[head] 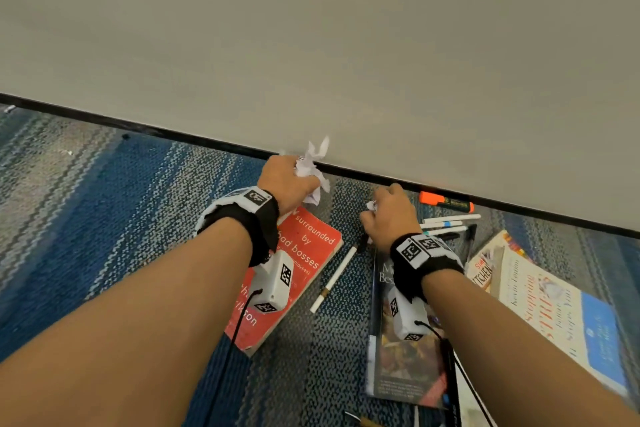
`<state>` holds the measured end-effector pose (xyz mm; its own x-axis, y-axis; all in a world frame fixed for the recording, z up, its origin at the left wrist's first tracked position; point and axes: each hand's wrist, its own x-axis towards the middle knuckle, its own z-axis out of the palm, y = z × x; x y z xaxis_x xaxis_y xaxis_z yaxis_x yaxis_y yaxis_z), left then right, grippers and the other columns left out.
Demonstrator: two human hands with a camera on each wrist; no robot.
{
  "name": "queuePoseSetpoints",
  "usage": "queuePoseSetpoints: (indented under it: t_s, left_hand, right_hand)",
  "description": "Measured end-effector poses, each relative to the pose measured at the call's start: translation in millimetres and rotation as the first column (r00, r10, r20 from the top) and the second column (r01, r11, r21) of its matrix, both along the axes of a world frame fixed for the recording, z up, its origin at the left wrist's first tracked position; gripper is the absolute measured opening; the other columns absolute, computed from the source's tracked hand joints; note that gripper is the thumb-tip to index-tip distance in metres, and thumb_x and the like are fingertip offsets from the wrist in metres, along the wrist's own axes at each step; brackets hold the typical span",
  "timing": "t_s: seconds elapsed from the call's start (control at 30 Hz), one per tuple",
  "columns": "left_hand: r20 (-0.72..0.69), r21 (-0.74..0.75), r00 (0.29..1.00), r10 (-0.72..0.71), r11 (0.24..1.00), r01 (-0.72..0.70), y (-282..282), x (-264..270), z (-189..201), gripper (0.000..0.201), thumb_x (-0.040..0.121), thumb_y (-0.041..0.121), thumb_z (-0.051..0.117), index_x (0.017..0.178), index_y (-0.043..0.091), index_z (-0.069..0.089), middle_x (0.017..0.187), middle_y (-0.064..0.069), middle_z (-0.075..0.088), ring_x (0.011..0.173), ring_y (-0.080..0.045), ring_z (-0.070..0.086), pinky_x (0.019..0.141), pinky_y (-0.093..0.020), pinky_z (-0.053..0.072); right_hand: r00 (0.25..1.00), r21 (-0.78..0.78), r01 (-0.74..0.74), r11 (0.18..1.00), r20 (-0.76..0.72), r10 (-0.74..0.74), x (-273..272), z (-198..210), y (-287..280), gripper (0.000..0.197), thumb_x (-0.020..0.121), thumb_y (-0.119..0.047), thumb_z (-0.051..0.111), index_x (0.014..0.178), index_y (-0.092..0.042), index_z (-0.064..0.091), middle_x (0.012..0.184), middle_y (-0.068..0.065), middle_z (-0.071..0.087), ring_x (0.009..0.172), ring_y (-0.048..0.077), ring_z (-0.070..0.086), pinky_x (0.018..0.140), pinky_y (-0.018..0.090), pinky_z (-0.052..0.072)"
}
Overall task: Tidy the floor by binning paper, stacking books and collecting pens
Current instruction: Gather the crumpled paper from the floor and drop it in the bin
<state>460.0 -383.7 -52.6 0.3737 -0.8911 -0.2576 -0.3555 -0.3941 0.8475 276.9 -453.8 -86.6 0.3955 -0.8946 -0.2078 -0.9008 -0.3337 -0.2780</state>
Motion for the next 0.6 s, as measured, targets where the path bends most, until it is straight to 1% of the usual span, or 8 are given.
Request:
queuePoseSetpoints:
  t_s: [0.13, 0.2, 0.27, 0.33, 0.4, 0.5, 0.53, 0.6]
  left_hand:
    - [0.018, -0.018, 0.988, -0.152, 0.988, 0.152, -12.4, -55.5, 17.8, 0.004, 0.08, 0.011, 0.064, 0.079, 0.014, 0.064, 0.081, -0.011, 0.068, 0.078, -0.026, 0.064, 0.065, -0.025, 0.046]
    - [0.034, -0.026, 0.958, -0.286, 0.958, 0.287, -17.7, -98.4, 25.2, 0.006, 0.082, 0.017, 0.065, 0.08, 0.012, 0.064, 0.084, -0.012, 0.068, 0.079, -0.029, 0.064, 0.067, -0.03, 0.049]
    - [0.113, -0.026, 0.897, -0.427, 0.902, 0.432, -17.4, -147.4, 36.6, 0.016, 0.088, 0.024, 0.061, 0.082, 0.009, 0.062, 0.086, -0.013, 0.065, 0.076, -0.029, 0.058, 0.064, -0.032, 0.045]
    - [0.198, -0.038, 0.804, -0.561, 0.815, 0.578, -15.8, -195.8, 49.2, 0.02, 0.089, 0.024, 0.058, 0.094, 0.006, 0.065, 0.097, -0.015, 0.066, 0.088, -0.032, 0.062, 0.068, -0.034, 0.045]
    - [0.269, -0.057, 0.686, -0.677, 0.699, 0.712, -8.8, -245.9, 64.8, 0.019, 0.086, 0.024, 0.059, 0.094, 0.009, 0.068, 0.097, -0.014, 0.068, 0.093, -0.032, 0.065, 0.072, -0.034, 0.05]
    - [0.409, -0.053, 0.438, -0.8, 0.459, 0.887, 14.3, -316.9, 97.8, 0.02, 0.087, 0.03, 0.057, 0.081, 0.013, 0.065, 0.082, -0.008, 0.061, 0.078, -0.028, 0.061, 0.063, -0.03, 0.043]
    - [0.454, -0.051, 0.359, -0.816, 0.379, 0.924, 23.8, -337.1, 111.1, 0.02, 0.088, 0.03, 0.056, 0.079, 0.013, 0.064, 0.08, -0.007, 0.057, 0.073, -0.027, 0.055, 0.062, -0.03, 0.04]
    - [0.468, -0.095, 0.279, -0.838, 0.266, 0.959, 40.8, -372.5, 137.7, 0.019, 0.085, 0.024, 0.057, 0.07, 0.013, 0.055, 0.071, -0.006, 0.051, 0.064, -0.025, 0.047, 0.058, -0.03, 0.037]
  right_hand:
    - [0.986, -0.014, 0.036, 0.999, 0.163, -0.033, -34.3, 33.2, 4.3, 0.03, 0.08, -0.009, 0.057, 0.11, -0.015, 0.055, 0.111, 0.009, 0.062, 0.101, 0.029, 0.058, 0.084, 0.034, 0.045]
    - [0.989, 0.049, 0.053, 0.997, 0.137, -0.059, -62.3, 51.2, 14.9, 0.035, 0.085, -0.008, 0.055, 0.118, -0.017, 0.059, 0.113, 0.009, 0.066, 0.104, 0.029, 0.061, 0.089, 0.036, 0.048]
    - [0.997, 0.099, 0.081, 0.992, 0.003, -0.082, -101.6, 67.6, 30.5, 0.033, 0.089, -0.014, 0.055, 0.122, -0.013, 0.059, 0.115, 0.011, 0.066, 0.107, 0.031, 0.06, 0.086, 0.032, 0.047]
    - [0.983, 0.14, 0.164, 0.976, -0.1, -0.151, -149.1, 88.4, 51.2, 0.026, 0.09, -0.018, 0.057, 0.114, -0.01, 0.059, 0.107, 0.007, 0.065, 0.101, 0.03, 0.061, 0.076, 0.029, 0.044]
    - [0.962, 0.127, 0.247, 0.961, -0.148, -0.228, -202.3, 115.5, 79.1, 0.021, 0.088, -0.02, 0.059, 0.108, -0.014, 0.063, 0.097, 0.004, 0.064, 0.092, 0.027, 0.062, 0.076, 0.029, 0.045]
    - [0.939, 0.044, 0.291, 0.956, -0.203, -0.277, -271.2, 161.7, 132.1, 0.017, 0.085, -0.036, 0.062, 0.099, -0.026, 0.063, 0.092, 0.0, 0.066, 0.083, 0.018, 0.06, 0.079, 0.031, 0.049]
    - [0.944, 0.03, 0.283, 0.959, -0.188, -0.273, -287.2, 178.8, 151.2, 0.012, 0.086, -0.033, 0.064, 0.095, -0.026, 0.062, 0.09, -0.002, 0.065, 0.079, 0.015, 0.058, 0.077, 0.028, 0.047]
    - [0.939, -0.006, 0.296, 0.955, -0.18, -0.292, -317.0, 205.1, 185.1, 0.005, 0.086, -0.022, 0.067, 0.088, -0.022, 0.062, 0.082, -0.003, 0.061, 0.07, 0.013, 0.054, 0.069, 0.022, 0.043]
